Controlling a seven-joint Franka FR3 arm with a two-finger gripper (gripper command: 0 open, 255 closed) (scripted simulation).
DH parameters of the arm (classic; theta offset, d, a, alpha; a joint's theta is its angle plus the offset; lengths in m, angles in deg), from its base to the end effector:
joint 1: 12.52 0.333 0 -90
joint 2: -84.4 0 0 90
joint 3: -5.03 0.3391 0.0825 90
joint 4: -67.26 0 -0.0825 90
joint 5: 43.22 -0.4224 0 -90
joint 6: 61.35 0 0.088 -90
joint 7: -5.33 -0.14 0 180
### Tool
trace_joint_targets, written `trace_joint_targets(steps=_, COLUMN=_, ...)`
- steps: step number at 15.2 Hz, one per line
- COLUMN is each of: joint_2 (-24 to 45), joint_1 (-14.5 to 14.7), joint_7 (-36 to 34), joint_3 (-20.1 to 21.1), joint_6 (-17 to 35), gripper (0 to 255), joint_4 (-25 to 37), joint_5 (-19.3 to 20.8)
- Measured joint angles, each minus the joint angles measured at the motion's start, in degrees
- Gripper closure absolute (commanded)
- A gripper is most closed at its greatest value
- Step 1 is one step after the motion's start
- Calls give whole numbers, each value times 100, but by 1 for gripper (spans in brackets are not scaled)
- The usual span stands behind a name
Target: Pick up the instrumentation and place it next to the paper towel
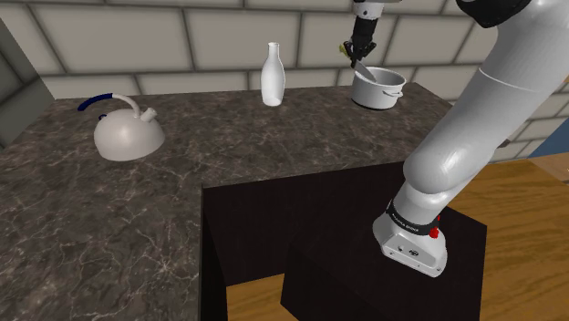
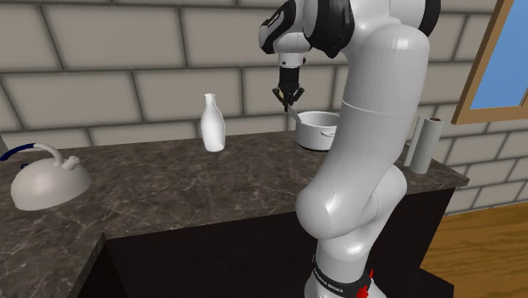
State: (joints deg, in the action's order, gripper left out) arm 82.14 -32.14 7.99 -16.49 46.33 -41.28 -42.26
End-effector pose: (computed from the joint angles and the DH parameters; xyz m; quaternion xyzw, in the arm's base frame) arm 0.4413 -0.3908 0.4964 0.9449 -0.3271 0.0098 0.0048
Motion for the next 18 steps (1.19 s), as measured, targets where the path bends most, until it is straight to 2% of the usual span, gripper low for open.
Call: trace_joint_targets(steps=18, joint_2=-5, joint_1=-11, joint_7=46, joint_3=-11, joint_6=-1321, gripper=255, joint_4=1314, joint_5=-1)
